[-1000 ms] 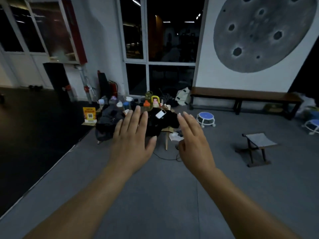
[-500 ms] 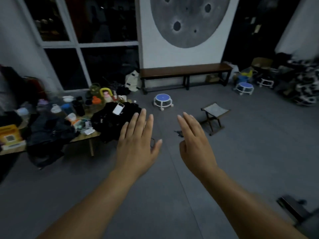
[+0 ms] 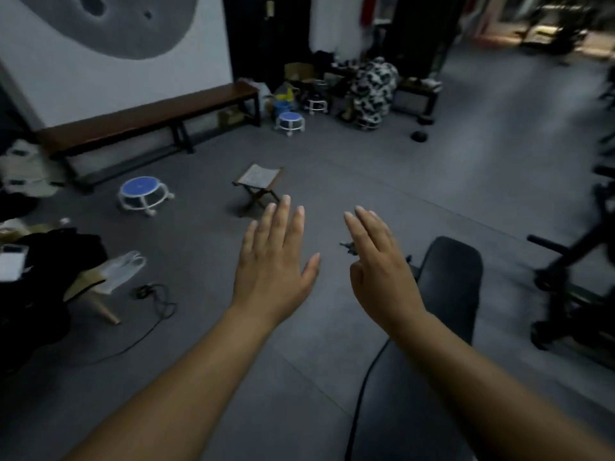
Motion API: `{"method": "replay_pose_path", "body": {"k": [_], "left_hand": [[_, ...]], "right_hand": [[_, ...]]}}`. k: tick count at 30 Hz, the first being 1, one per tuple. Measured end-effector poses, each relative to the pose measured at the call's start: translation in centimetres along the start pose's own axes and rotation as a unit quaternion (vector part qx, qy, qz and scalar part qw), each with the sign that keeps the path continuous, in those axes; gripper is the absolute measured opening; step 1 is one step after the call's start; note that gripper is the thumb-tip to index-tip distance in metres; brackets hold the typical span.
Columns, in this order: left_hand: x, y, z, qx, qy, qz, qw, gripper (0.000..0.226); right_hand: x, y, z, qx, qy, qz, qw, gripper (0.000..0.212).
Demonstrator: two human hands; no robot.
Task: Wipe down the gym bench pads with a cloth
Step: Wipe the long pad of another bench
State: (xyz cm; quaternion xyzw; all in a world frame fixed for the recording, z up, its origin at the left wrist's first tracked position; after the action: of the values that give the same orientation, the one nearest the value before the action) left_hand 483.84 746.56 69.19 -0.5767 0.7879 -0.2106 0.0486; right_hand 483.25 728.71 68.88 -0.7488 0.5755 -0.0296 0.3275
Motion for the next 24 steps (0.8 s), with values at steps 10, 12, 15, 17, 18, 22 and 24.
{"method": "replay_pose_path", "body": {"k": [10, 12, 15, 17, 18, 22, 24], "left_hand": [[12.4, -7.2, 8.8, -0.039, 0.015, 0.130, 0.991, 0.077], [14.1, -8.5, 10.9, -0.059, 0.030, 0.149, 0.987, 0.077], [15.6, -10.7, 13.8, -0.076, 0.057, 0.188, 0.977, 0.076], [15.6, -12.5, 15.8, -0.087, 0.066, 0.221, 0.969, 0.075], [15.3, -13.5, 16.8, -0.095, 0.070, 0.237, 0.964, 0.076], [13.2, -17.8, 19.7, -0.115, 0.093, 0.302, 0.942, 0.076], [11.7, -20.1, 20.9, -0.130, 0.103, 0.329, 0.930, 0.077]], "right_hand": [[13.9, 1.3, -3.6, 0.036, 0.049, 0.079, 0.995, 0.076], [16.4, 2.0, -3.6, 0.036, 0.068, 0.105, 0.991, 0.076], [19.1, 2.9, -2.6, 0.038, 0.085, 0.158, 0.983, 0.077], [20.4, 3.1, -1.3, 0.041, 0.101, 0.189, 0.976, 0.076], [20.8, 3.0, -0.7, 0.046, 0.109, 0.208, 0.971, 0.074], [20.3, 1.8, 2.0, 0.080, 0.123, 0.295, 0.944, 0.073], [19.8, 0.3, 3.4, 0.092, 0.131, 0.333, 0.929, 0.077]]}}
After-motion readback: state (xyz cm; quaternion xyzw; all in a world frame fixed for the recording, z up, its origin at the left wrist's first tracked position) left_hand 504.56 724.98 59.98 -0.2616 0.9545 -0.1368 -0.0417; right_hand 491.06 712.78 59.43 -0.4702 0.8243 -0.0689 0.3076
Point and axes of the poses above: each hand's wrist, its own y-axis away from the middle knuckle, its own z-axis out of the palm, x = y × z, the point moved 2 cm from there along -y, towards the middle knuckle, and after that the axes turned 4 degrees about z, right-handed, at the moved point
